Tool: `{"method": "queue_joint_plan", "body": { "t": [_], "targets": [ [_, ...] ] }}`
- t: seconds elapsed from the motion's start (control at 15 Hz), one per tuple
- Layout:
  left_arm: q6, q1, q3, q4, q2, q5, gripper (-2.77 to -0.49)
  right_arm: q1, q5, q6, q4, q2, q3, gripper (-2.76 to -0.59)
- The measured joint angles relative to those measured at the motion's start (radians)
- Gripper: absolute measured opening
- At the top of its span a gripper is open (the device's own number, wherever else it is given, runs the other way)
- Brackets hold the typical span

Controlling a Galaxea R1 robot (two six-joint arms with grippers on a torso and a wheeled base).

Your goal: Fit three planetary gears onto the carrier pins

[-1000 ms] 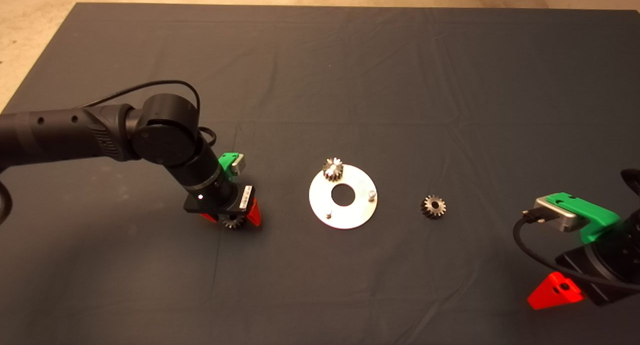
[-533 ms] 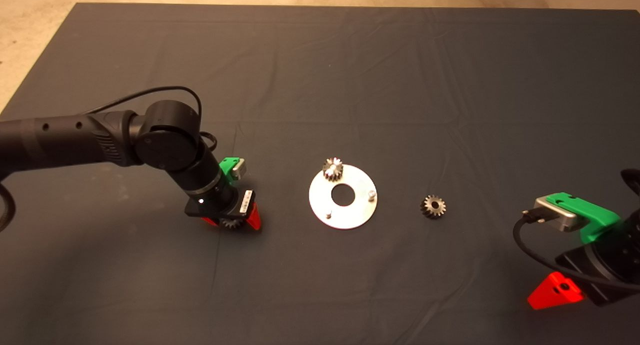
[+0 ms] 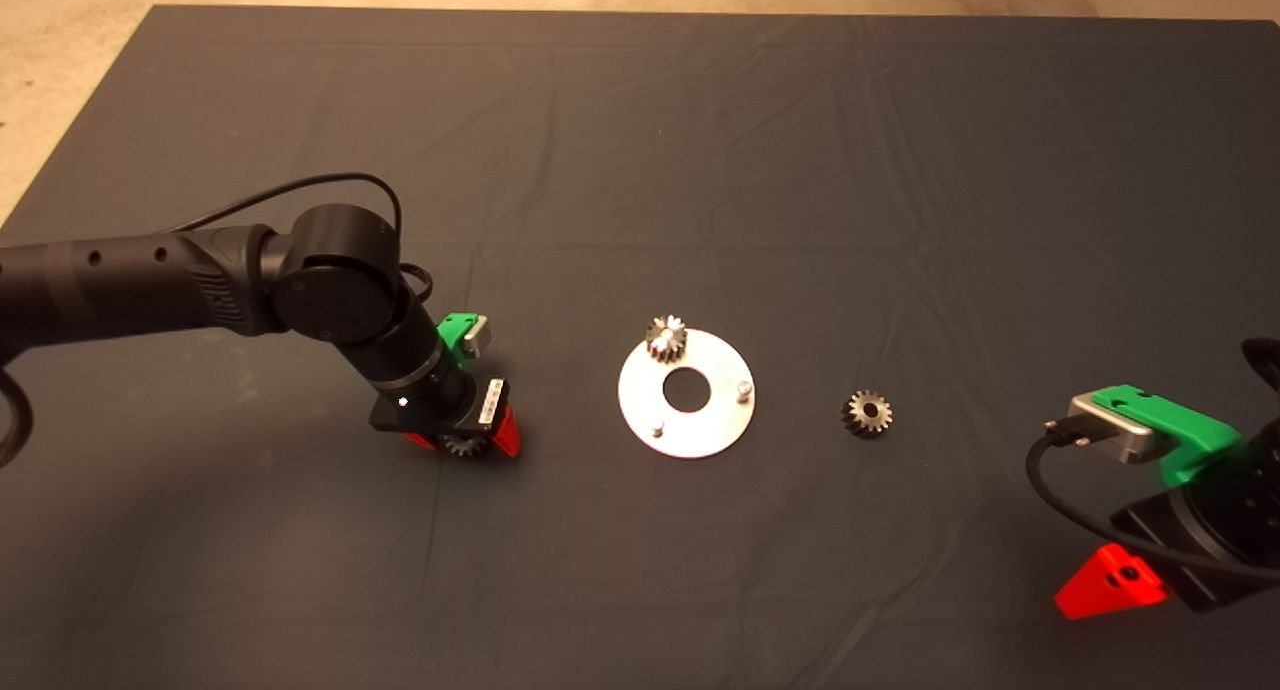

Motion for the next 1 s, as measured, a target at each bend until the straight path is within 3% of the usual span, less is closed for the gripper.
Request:
{"method": "queue_joint_plan", "body": {
  "t": [0.33,0.67,0.93,1.0],
  "targets": [
    [0.000,0.000,-0.001,0.019,0.000,0.000,-1.18,0.000,0.000,0.000,0.000,0.000,0.000,-0.71],
    [0.006,0.000,-0.003,0.021,0.000,0.000,-1.45,0.000,0.000,0.000,0.000,0.000,0.000,-0.71],
    [0.006,0.000,-0.003,0.021,0.000,0.000,-1.46,0.000,0.000,0.000,0.000,0.000,0.000,-0.71],
    [0.006,0.000,-0.004,0.021,0.000,0.000,-1.55,0.000,0.000,0.000,0.000,0.000,0.000,-0.71]
  ]
}}
